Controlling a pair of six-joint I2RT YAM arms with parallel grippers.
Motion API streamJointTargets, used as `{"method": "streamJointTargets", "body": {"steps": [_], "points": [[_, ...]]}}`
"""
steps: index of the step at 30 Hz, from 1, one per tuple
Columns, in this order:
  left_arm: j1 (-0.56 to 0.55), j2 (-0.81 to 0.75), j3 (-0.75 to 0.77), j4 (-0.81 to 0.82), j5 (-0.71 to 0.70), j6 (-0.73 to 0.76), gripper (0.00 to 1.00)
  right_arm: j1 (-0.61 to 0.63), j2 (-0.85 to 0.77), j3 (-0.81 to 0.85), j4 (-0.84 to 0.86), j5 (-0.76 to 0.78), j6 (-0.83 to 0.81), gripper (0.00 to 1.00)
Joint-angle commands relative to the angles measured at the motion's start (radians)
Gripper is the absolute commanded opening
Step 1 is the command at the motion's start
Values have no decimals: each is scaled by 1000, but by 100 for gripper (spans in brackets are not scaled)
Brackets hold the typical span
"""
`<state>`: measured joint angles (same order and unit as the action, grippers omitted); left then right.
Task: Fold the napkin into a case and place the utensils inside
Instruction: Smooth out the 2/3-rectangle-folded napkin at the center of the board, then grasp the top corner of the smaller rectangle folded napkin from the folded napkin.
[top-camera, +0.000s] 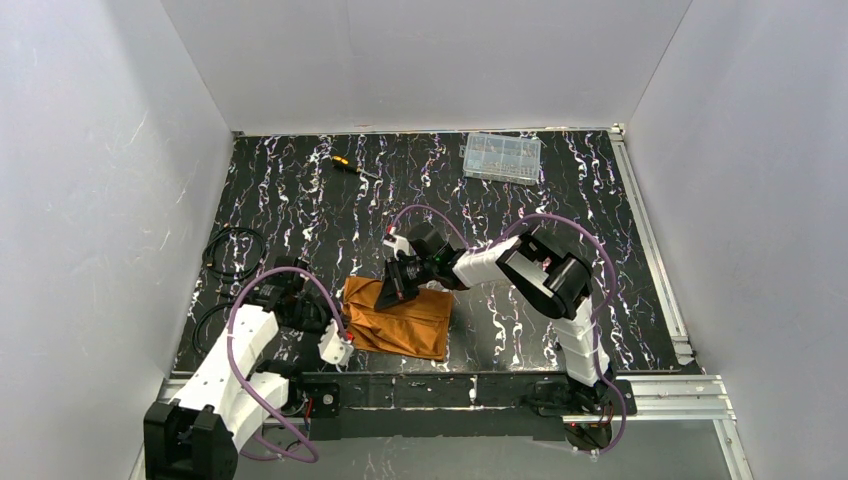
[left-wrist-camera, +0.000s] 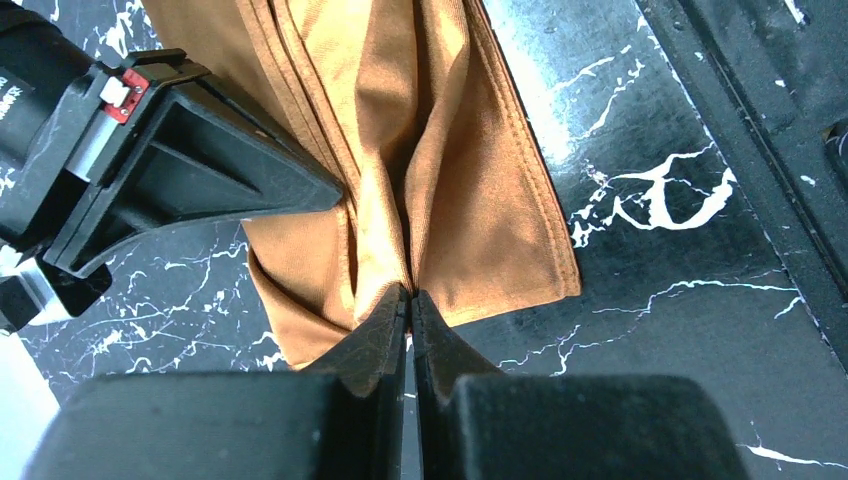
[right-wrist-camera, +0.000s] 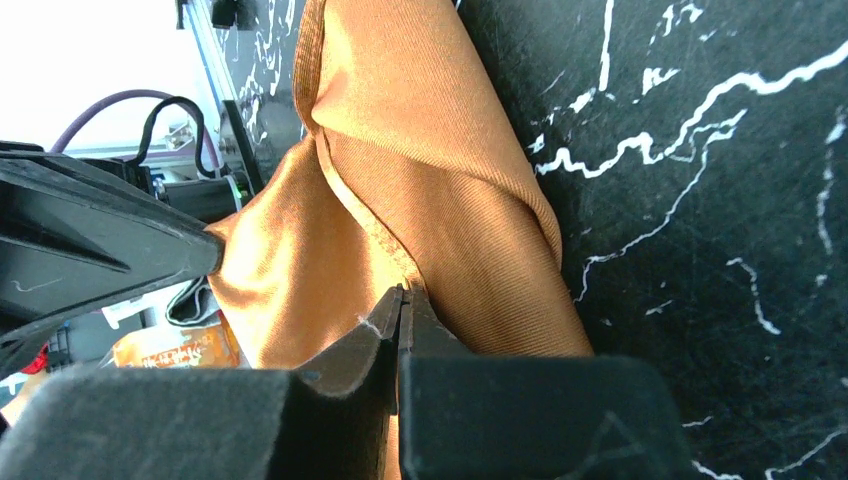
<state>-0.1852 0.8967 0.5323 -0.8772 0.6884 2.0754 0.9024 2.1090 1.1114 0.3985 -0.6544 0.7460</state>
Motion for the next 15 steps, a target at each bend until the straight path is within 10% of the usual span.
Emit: {"method": "streamJointTargets", "body": {"steps": [1, 4, 7, 15], "points": [[-2, 6, 33, -68, 50, 1, 0, 15, -27, -37, -64, 64, -54, 8], [-2, 7, 30, -124, -24, 77, 4, 17, -28, -36, -65, 62, -53, 8], [-2, 2, 3, -159, -115, 135, 30, 20, -28, -35, -60, 62, -49, 8], [-2, 42, -33, -195, -165, 276, 46, 23, -35, -55, -33, 59, -33, 8]]}}
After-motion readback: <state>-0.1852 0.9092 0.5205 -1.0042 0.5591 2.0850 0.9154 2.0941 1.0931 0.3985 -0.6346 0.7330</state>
